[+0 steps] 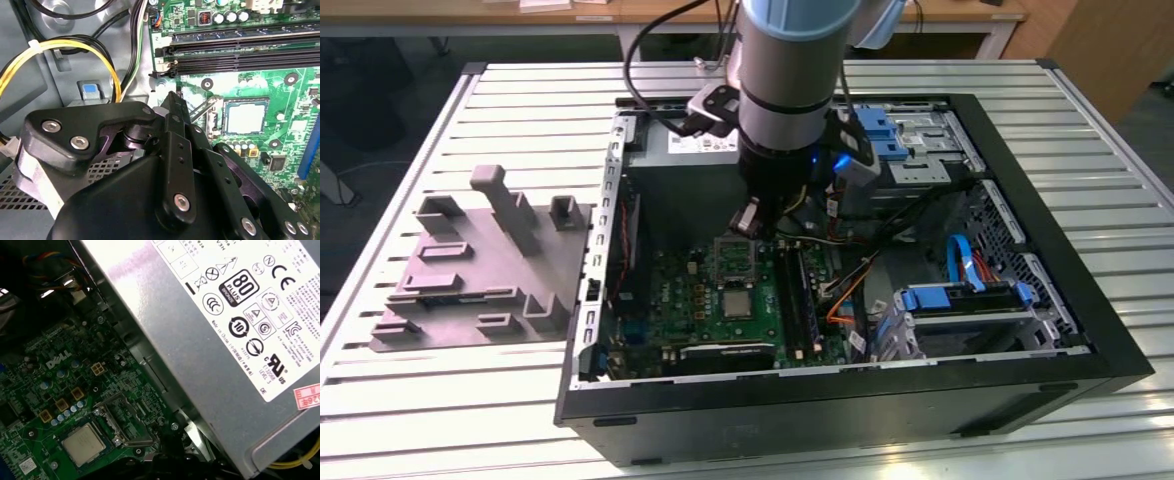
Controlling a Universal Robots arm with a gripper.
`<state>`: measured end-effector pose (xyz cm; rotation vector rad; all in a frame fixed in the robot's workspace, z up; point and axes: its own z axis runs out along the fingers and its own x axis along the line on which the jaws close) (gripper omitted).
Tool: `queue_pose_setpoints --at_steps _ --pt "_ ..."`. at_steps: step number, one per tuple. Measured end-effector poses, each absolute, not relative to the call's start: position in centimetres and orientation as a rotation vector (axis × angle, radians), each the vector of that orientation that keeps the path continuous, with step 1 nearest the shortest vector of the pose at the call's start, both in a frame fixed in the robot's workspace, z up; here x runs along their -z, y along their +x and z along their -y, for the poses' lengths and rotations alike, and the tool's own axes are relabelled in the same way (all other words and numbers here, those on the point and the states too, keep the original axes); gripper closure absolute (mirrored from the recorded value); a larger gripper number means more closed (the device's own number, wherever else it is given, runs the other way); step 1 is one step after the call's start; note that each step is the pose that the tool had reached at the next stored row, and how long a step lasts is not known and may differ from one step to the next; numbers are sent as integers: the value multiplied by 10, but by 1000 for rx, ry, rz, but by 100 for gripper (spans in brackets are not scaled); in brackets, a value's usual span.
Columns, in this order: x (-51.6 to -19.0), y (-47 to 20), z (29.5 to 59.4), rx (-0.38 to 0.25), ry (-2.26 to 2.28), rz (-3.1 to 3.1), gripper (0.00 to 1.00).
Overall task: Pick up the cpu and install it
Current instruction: 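Close the cpu cover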
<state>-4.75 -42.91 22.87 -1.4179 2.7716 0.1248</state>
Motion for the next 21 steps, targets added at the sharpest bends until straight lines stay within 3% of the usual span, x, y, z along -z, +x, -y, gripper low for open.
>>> queue_pose_setpoints --at_steps 5,21 --pt "-230 -48 428 -95 -1435 -2776 89" --pt "-231 -48 428 -95 -1445 -2771 89"
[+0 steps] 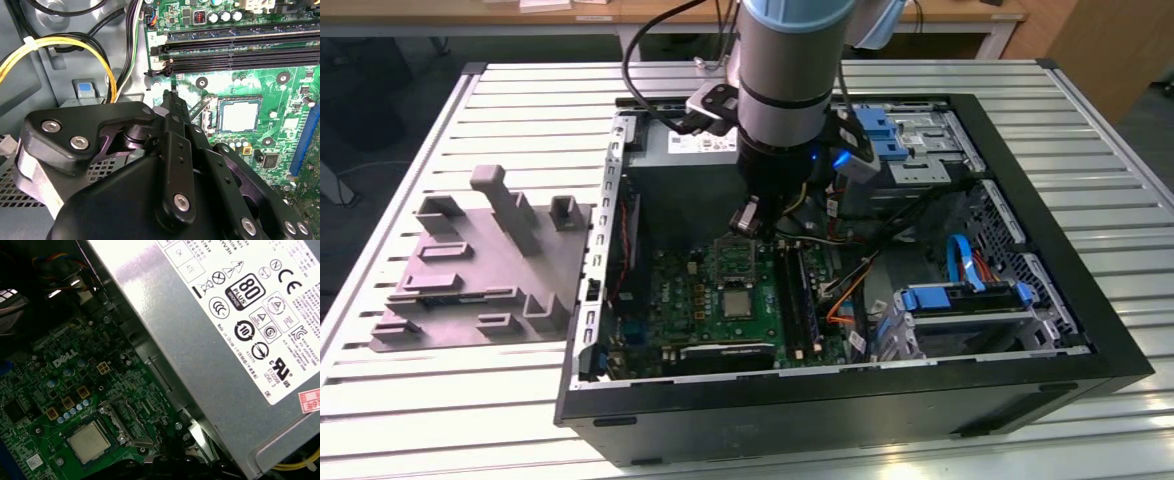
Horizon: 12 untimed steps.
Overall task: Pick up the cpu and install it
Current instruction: 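Close the cpu cover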
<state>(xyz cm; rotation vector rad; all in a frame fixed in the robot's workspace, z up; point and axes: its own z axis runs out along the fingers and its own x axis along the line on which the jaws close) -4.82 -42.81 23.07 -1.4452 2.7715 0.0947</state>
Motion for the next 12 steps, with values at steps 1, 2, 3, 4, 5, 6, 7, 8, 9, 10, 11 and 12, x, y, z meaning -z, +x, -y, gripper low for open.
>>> queue_pose_setpoints --at_steps 1,2,3,4,5,6,7,8,9,10,11,12 --pt "-231 -48 428 -96 -1453 -2769 89" --pt "-231 -48 428 -97 -1461 -2767 89" --pt "-231 -48 428 -99 -1471 -2764 89" --pt "-232 -48 428 -100 -1482 -2760 89" --pt "-232 -48 428 -102 -1491 -2758 89" --pt "-232 -48 428 -102 -1495 -2756 89" --pt "-232 -48 428 -103 -1495 -2757 89" --pt "-233 -48 428 -103 -1496 -2757 89" --pt "-233 -48 428 -103 -1496 -2757 89" --pt "-234 -48 428 -103 -1496 -2757 89" --pt "-234 -48 428 -103 -1496 -2757 89" --pt "-235 -48 428 -103 -1496 -2757 89"
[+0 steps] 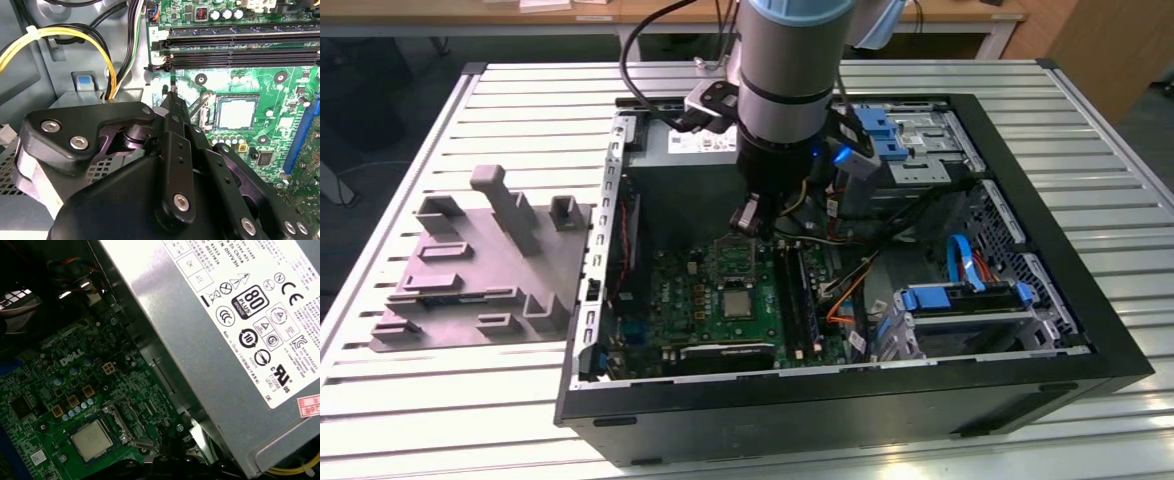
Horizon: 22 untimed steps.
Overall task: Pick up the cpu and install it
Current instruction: 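Close the cpu cover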
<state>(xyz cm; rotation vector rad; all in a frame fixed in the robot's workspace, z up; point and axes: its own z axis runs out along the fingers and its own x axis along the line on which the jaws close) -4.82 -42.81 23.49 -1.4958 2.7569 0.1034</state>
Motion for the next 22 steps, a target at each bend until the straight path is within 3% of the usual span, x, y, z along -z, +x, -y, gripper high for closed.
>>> queue_pose_setpoints --at_steps 22 --pt "-243 -48 427 -119 -1535 -2755 89"
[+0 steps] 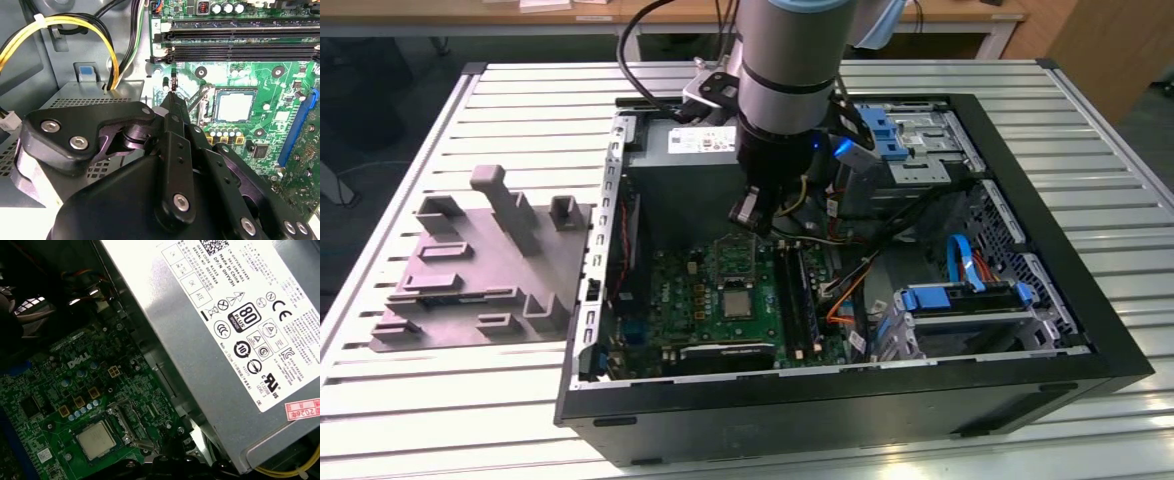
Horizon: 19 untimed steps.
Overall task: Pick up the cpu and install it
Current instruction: 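Close the cpu cover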
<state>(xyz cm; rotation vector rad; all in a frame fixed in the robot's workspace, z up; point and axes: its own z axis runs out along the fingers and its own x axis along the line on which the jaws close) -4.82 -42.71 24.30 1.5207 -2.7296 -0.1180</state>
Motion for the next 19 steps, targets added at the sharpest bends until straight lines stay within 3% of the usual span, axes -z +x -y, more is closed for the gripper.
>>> queue_pose_setpoints --at_steps 13,19 --pt "-246 -48 427 118 1523 2727 89" --pt "-246 -48 427 81 1536 2705 89"
